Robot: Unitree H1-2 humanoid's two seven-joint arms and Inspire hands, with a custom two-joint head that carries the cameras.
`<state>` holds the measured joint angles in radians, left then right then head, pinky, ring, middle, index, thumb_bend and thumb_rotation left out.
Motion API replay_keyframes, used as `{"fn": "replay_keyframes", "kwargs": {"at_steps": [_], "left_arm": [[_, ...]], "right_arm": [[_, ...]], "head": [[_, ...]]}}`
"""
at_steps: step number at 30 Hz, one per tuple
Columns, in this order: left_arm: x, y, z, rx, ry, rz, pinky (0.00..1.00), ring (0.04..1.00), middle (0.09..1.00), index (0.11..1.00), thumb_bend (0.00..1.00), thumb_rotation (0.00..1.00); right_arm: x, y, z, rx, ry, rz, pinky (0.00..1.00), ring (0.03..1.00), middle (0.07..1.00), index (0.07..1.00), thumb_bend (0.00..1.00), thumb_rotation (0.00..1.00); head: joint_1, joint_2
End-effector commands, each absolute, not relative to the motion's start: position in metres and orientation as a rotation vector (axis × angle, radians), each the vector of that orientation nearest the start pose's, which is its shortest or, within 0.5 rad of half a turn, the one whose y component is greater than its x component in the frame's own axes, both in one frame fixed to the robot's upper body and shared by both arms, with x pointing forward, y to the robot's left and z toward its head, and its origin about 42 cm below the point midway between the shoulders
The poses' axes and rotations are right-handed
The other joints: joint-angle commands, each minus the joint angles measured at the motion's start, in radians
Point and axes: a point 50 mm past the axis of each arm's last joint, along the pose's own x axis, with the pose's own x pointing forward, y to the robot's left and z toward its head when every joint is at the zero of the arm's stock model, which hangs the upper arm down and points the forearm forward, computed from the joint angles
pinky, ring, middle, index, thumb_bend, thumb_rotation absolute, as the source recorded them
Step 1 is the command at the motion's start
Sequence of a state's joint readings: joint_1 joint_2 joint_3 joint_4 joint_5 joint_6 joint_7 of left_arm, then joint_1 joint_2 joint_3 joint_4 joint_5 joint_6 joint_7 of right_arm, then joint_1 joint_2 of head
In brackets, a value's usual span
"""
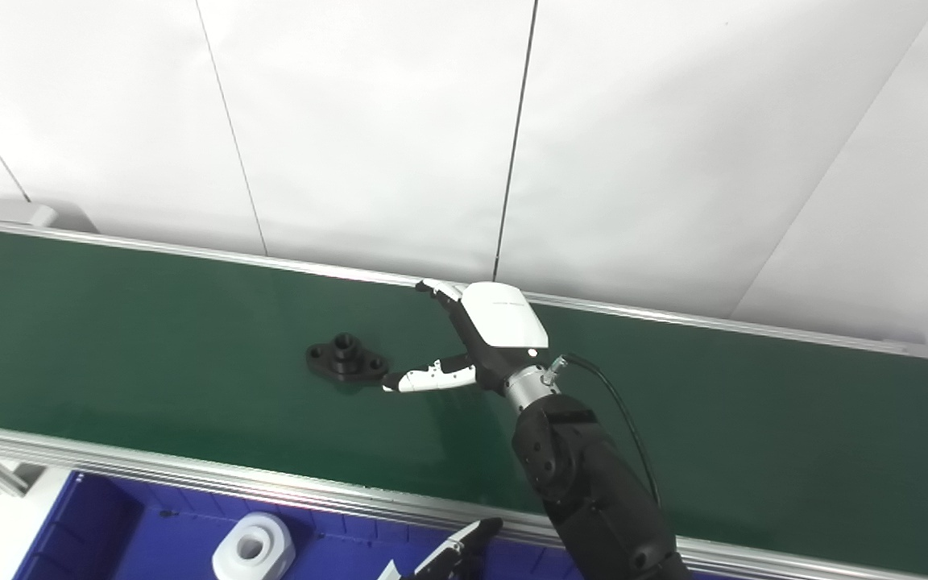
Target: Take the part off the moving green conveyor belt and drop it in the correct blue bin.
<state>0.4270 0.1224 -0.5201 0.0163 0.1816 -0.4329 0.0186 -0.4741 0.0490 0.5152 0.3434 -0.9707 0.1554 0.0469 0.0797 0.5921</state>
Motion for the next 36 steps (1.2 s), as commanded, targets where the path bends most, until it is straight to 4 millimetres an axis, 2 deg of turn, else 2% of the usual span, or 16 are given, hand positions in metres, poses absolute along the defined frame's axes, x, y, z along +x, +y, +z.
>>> {"fn": "replay_keyframes", "kwargs": {"at_steps": [1,10,14,23,28,32,36], "left_arm": [[0.098,0.119,0.045,0.062,-0.079,-0.461,0.86,0.927,0.926,0.910,0.78,0.82],[0.098,0.113,0.048,0.051,-0.089,-0.457,0.88,0.932,0.928,0.911,0.78,0.80],[0.099,0.112,0.048,0.051,-0.093,-0.451,0.87,0.927,0.925,0.909,0.77,0.79],[0.100,0.113,0.050,0.036,-0.095,-0.466,0.90,0.944,0.940,0.920,0.75,0.78],[0.099,0.111,0.050,0.039,-0.095,-0.456,0.88,0.934,0.934,0.914,0.77,0.79],[0.098,0.110,0.050,0.046,-0.098,-0.456,0.87,0.926,0.929,0.911,0.75,0.79],[0.097,0.109,0.050,0.046,-0.097,-0.459,0.87,0.931,0.935,0.915,0.76,0.80]], "right_arm": [[0.389,-0.010,0.172,-1.153,-0.334,0.407,0.62,0.765,0.816,0.853,0.94,0.71],[0.386,-0.002,0.166,-1.172,-0.301,0.424,0.59,0.717,0.783,0.840,0.92,0.70],[0.382,0.001,0.160,-1.177,-0.291,0.437,0.55,0.644,0.732,0.817,0.92,0.70],[0.376,0.004,0.137,-1.221,-0.258,0.467,0.50,0.600,0.694,0.804,0.90,0.68],[0.375,-0.003,0.119,-1.234,-0.281,0.510,0.49,0.585,0.667,0.803,0.89,0.66],[0.376,-0.009,0.106,-1.240,-0.281,0.517,0.44,0.534,0.624,0.782,0.86,0.64],[0.377,-0.015,0.095,-1.231,-0.260,0.545,0.48,0.584,0.661,0.770,0.84,0.66]], "head": [[0.000,-0.001],[0.014,0.002],[0.018,0.004],[0.034,0.008],[0.044,0.010],[0.053,0.011],[0.062,0.010]]}}
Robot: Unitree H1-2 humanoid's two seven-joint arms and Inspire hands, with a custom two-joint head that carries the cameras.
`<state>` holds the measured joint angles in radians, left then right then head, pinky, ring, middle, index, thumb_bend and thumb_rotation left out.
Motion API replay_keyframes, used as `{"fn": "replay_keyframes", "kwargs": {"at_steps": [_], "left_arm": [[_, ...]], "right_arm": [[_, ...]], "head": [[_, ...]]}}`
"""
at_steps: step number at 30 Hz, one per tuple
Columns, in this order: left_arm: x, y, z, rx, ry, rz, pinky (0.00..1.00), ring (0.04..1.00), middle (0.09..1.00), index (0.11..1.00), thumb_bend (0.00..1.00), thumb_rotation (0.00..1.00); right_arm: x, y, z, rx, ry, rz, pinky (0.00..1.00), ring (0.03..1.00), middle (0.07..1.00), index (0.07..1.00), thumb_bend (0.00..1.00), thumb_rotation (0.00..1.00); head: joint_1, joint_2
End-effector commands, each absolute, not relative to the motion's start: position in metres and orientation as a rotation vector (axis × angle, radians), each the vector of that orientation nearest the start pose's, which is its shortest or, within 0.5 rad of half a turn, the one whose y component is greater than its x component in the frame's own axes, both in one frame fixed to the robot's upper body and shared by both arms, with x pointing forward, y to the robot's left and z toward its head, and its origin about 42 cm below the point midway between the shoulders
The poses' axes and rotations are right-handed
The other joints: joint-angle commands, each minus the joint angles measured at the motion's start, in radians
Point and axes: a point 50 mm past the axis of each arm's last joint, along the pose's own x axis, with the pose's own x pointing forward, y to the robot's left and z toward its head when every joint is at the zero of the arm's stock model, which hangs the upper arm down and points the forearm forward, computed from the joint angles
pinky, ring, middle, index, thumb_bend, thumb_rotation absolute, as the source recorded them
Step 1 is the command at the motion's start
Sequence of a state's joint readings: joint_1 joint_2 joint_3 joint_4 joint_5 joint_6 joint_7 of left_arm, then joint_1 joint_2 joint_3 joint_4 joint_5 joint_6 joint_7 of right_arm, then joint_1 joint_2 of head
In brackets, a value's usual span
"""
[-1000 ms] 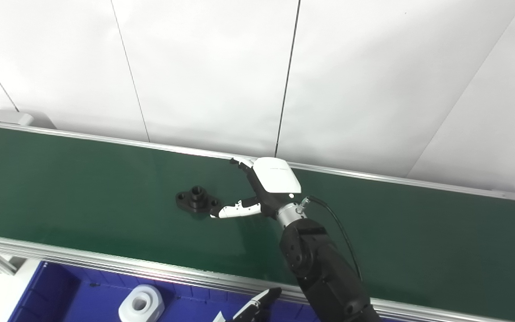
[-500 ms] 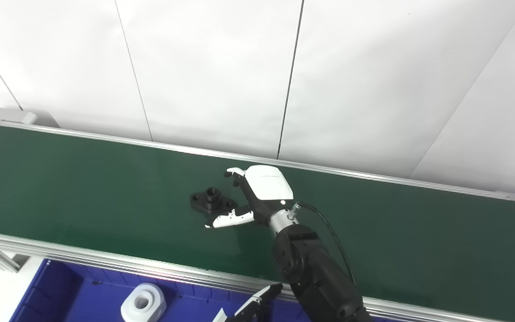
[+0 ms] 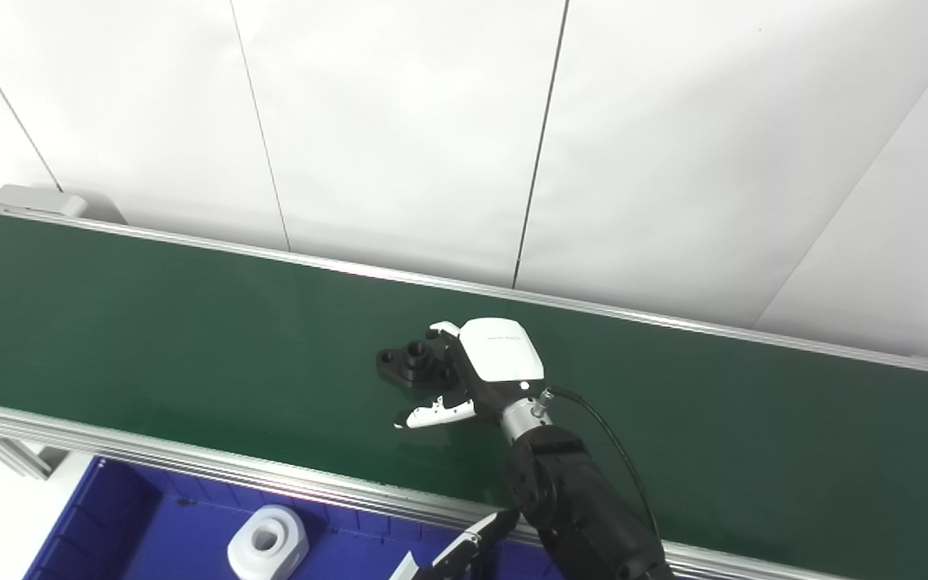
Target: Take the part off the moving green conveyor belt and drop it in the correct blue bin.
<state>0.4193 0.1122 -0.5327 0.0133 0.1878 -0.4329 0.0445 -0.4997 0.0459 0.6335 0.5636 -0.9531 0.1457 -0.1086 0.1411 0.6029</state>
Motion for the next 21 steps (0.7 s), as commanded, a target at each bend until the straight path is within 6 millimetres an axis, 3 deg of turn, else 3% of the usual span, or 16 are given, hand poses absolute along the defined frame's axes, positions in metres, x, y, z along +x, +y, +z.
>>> {"fn": "replay_keyframes", "kwargs": {"at_steps": [1,5,9,16,20,21], "left_arm": [[0.096,0.109,0.050,0.046,-0.096,-0.460,0.87,0.932,0.936,0.915,0.76,0.80],[0.096,0.109,0.051,0.048,-0.097,-0.462,0.87,0.932,0.936,0.913,0.75,0.80],[0.095,0.109,0.051,0.047,-0.095,-0.470,0.88,0.943,0.945,0.921,0.74,0.79],[0.093,0.108,0.052,0.044,-0.096,-0.462,0.87,0.936,0.938,0.914,0.73,0.79],[0.092,0.107,0.054,0.040,-0.098,-0.467,0.88,0.940,0.942,0.918,0.73,0.80],[0.092,0.106,0.054,0.036,-0.099,-0.466,0.88,0.942,0.944,0.920,0.73,0.80]], "right_arm": [[0.377,-0.017,0.092,-1.229,-0.262,0.548,0.47,0.585,0.662,0.765,0.83,0.67],[0.377,-0.020,0.085,-1.232,-0.278,0.542,0.46,0.571,0.654,0.749,0.79,0.67],[0.377,-0.019,0.081,-1.255,-0.284,0.537,0.43,0.533,0.641,0.743,0.68,0.70],[0.380,-0.015,0.079,-1.291,-0.279,0.531,0.40,0.516,0.641,0.739,0.65,0.74],[0.380,-0.013,0.079,-1.301,-0.289,0.516,0.39,0.497,0.619,0.725,0.62,0.62],[0.379,-0.012,0.078,-1.301,-0.296,0.507,0.34,0.442,0.567,0.706,0.61,0.58]], "head": [[0.002,-0.001],[0.008,-0.003],[0.013,-0.003],[0.019,0.000],[0.020,0.005],[0.022,0.007]]}}
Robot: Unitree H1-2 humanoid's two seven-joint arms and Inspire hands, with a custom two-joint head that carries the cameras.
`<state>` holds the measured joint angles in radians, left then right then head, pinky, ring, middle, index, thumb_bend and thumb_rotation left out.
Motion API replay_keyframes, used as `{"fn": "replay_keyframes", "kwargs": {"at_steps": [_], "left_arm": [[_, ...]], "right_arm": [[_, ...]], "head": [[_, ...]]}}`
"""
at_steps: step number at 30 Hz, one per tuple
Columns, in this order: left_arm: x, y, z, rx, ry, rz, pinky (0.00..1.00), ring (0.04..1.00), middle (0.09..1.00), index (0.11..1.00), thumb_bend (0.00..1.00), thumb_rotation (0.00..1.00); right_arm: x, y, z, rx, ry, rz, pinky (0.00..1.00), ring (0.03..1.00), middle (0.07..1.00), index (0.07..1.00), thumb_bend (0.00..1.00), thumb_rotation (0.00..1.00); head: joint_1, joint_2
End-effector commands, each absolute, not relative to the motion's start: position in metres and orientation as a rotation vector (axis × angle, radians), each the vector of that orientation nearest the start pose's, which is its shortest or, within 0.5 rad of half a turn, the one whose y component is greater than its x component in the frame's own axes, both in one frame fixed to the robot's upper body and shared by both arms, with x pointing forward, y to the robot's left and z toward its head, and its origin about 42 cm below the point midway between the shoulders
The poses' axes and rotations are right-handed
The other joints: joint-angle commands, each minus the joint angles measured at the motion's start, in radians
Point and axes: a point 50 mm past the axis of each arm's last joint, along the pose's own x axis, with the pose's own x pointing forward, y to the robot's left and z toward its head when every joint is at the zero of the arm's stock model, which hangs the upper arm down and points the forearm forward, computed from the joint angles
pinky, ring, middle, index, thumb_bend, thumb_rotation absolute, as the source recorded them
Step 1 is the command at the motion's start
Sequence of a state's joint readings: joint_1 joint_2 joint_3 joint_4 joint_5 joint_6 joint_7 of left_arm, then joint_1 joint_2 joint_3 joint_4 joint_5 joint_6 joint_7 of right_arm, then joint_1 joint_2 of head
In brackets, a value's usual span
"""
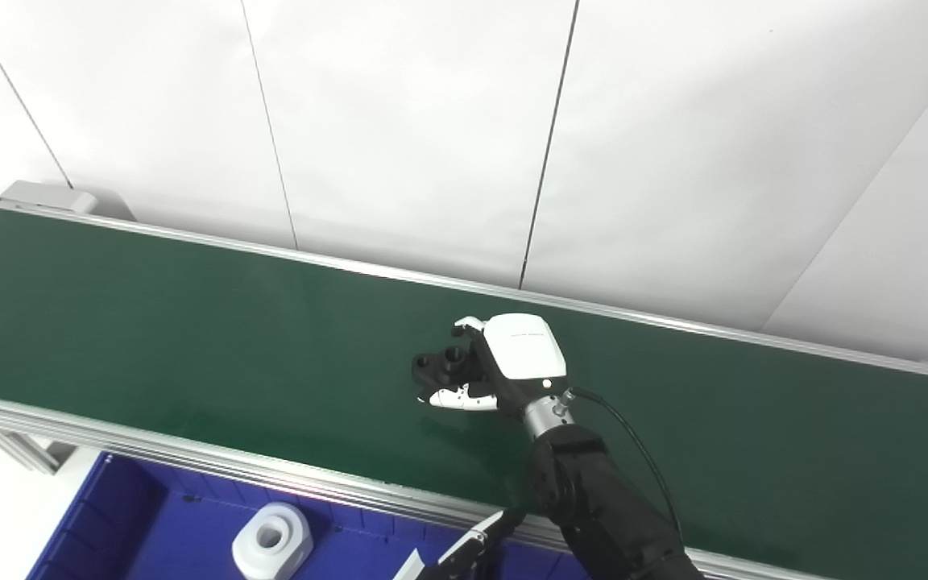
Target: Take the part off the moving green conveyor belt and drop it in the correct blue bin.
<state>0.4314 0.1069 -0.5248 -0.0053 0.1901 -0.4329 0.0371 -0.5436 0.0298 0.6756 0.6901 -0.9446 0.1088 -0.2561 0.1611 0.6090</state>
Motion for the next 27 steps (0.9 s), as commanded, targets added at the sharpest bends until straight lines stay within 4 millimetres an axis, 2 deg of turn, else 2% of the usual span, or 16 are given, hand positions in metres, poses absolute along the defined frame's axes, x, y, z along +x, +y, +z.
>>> {"fn": "replay_keyframes", "kwargs": {"at_steps": [1,2,3,4,7,16,23,27], "left_arm": [[0.091,0.106,0.055,0.032,-0.099,-0.465,0.89,0.942,0.944,0.920,0.73,0.79],[0.091,0.105,0.056,0.034,-0.100,-0.462,0.89,0.942,0.945,0.920,0.72,0.79],[0.091,0.105,0.056,0.035,-0.100,-0.460,0.89,0.942,0.944,0.919,0.73,0.80],[0.090,0.105,0.057,0.037,-0.101,-0.460,0.89,0.942,0.943,0.919,0.74,0.80],[0.089,0.106,0.058,0.036,-0.099,-0.461,0.89,0.947,0.948,0.924,0.74,0.81],[0.089,0.108,0.060,0.035,-0.090,-0.445,0.89,0.941,0.939,0.913,0.75,0.79],[0.091,0.111,0.059,0.036,-0.088,-0.456,0.92,0.952,0.948,0.924,0.75,0.75],[0.091,0.113,0.060,0.049,-0.079,-0.448,0.91,0.945,0.943,0.922,0.77,0.75]], "right_arm": [[0.379,-0.012,0.077,-1.300,-0.302,0.501,0.25,0.330,0.463,0.674,0.59,0.50],[0.377,-0.011,0.076,-1.295,-0.305,0.496,0.23,0.310,0.444,0.668,0.59,0.48],[0.377,-0.011,0.074,-1.291,-0.307,0.494,0.17,0.227,0.341,0.566,0.54,0.29],[0.375,-0.010,0.073,-1.302,-0.314,0.497,0.14,0.198,0.306,0.531,0.52,0.22],[0.368,-0.009,0.067,-1.370,-0.334,0.496,0.07,0.123,0.207,0.491,0.51,0.12],[0.354,-0.016,0.050,-1.463,-0.286,0.537,0.06,0.119,0.203,0.485,0.51,0.11],[0.355,-0.023,0.056,-1.417,-0.230,0.538,0.07,0.136,0.222,0.488,0.51,0.11],[0.357,-0.022,0.069,-1.386,-0.250,0.516,0.07,0.125,0.207,0.485,0.51,0.11]], "head": [[0.002,0.001],[0.004,0.006],[0.004,0.006],[0.005,0.008],[0.004,0.012],[-0.012,0.022],[-0.023,0.027],[-0.037,0.035]]}}
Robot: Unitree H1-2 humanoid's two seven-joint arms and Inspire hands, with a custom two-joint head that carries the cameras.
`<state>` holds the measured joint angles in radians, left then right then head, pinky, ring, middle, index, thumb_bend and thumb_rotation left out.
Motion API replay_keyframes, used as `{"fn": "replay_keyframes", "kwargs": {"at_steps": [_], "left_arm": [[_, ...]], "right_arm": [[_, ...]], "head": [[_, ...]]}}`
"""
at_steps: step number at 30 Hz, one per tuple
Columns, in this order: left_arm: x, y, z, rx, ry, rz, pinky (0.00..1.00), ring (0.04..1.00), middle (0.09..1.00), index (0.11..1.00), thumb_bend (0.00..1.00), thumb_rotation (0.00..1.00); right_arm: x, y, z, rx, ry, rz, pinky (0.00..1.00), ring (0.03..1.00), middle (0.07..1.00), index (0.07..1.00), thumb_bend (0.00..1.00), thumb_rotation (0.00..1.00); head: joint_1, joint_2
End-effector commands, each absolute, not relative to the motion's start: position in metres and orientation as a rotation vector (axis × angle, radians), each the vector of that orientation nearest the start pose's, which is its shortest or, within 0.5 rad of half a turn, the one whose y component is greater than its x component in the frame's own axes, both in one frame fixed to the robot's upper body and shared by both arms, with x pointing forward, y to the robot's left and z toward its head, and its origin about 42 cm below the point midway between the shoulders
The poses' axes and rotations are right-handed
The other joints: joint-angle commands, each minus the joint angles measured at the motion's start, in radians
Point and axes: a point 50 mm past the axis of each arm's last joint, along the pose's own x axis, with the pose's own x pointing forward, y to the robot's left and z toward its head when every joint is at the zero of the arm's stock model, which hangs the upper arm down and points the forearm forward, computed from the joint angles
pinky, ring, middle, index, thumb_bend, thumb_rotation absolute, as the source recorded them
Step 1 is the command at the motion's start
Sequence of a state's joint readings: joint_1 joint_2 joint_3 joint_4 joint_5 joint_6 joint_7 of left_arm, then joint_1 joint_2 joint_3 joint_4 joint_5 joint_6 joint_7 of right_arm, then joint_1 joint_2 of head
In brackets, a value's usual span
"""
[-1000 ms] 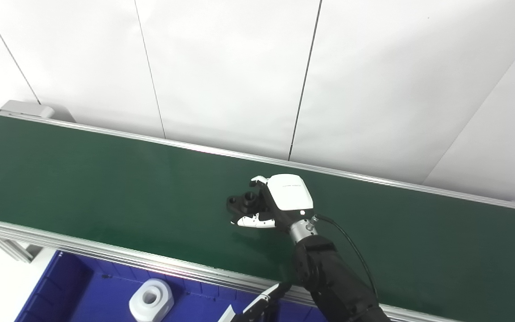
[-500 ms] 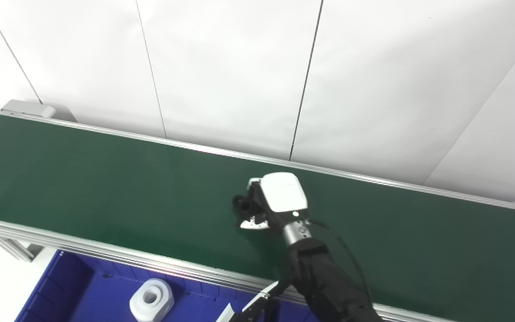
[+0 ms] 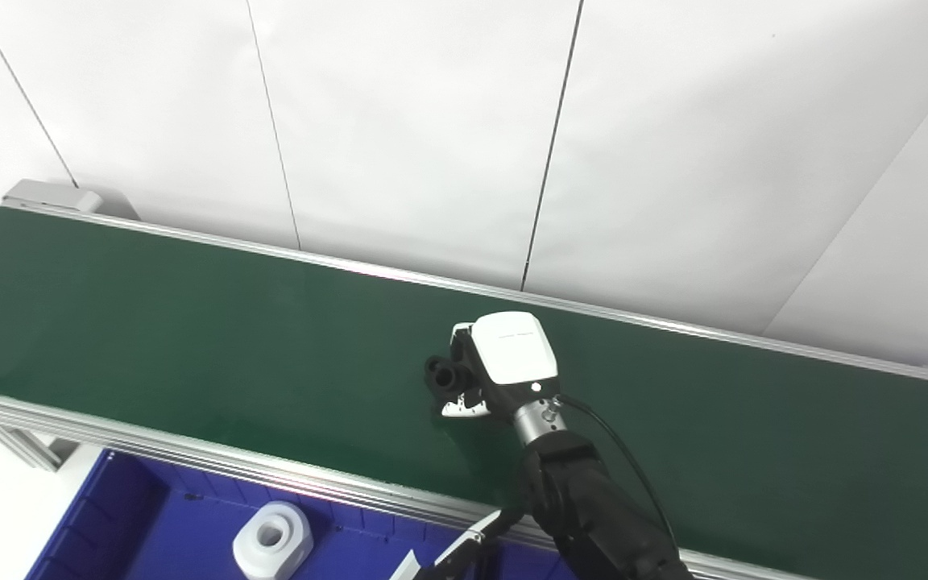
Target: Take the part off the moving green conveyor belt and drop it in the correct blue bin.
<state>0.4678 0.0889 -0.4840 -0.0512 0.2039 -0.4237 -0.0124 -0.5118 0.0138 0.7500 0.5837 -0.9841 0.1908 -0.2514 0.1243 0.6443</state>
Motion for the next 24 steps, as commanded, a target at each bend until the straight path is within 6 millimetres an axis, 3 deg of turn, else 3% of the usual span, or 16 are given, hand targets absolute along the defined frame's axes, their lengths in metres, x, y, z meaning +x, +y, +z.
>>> {"fn": "replay_keyframes", "kwargs": {"at_steps": [1,9,12,18,24], "left_arm": [[0.091,0.113,0.060,0.049,-0.080,-0.444,0.91,0.944,0.943,0.922,0.77,0.75],[0.094,0.121,0.063,0.042,-0.098,-0.437,0.95,0.963,0.959,0.936,0.76,0.74],[0.096,0.126,0.064,0.045,-0.103,-0.429,0.97,0.971,0.961,0.937,0.76,0.75],[0.098,0.137,0.065,0.056,-0.105,-0.417,0.99,0.977,0.959,0.932,0.76,0.78],[0.099,0.147,0.065,0.060,-0.104,-0.421,1.00,0.995,0.981,0.950,0.76,0.82]], "right_arm": [[0.357,-0.022,0.076,-1.369,-0.273,0.502,0.07,0.124,0.206,0.485,0.51,0.11],[0.350,-0.020,0.128,-1.194,-0.384,0.426,0.07,0.123,0.201,0.486,0.51,0.12],[0.342,-0.023,0.157,-1.143,-0.429,0.389,0.07,0.124,0.198,0.487,0.50,0.13],[0.325,-0.030,0.195,-1.094,-0.479,0.363,0.08,0.133,0.209,0.489,0.50,0.13],[0.308,-0.040,0.211,-1.065,-0.500,0.334,0.08,0.130,0.210,0.488,0.50,0.13]], "head": [[-0.012,0.006],[-0.084,0.037],[-0.127,0.047],[-0.187,0.069],[-0.227,0.084]]}}
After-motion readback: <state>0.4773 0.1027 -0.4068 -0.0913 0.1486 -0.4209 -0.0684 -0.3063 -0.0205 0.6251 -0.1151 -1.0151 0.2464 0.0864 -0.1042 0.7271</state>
